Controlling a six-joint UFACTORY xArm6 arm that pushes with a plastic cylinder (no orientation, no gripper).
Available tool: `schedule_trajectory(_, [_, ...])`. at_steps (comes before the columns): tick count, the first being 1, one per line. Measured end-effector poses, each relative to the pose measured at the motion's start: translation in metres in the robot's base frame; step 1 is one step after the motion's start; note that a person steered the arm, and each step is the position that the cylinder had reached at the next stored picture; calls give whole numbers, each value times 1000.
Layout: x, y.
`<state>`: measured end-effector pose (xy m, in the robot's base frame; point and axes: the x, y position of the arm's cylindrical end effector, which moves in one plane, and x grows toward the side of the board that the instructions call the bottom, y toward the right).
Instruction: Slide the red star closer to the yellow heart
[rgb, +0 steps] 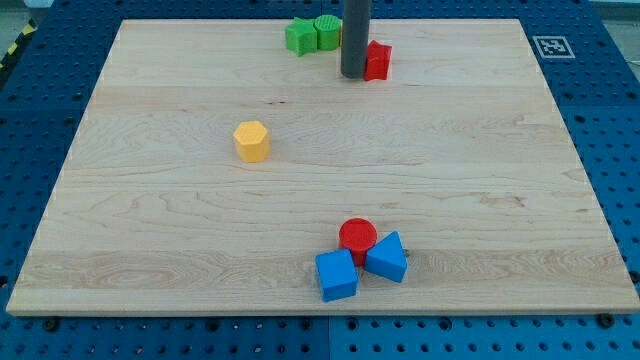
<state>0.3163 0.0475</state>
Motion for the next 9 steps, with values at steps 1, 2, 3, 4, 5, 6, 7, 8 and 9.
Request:
schedule_trajectory(1, [40, 38])
schedule_trajectory(2, [37, 75])
schedule_trajectory(3, [17, 70])
schedule_trajectory(4, [-1, 60])
schedule_trajectory(5, [10, 63])
schedule_trajectory(6, [26, 65])
schedule_trajectory(7, [20, 45])
schedule_trajectory(8, [3, 33])
schedule_trajectory(9, [-4, 32])
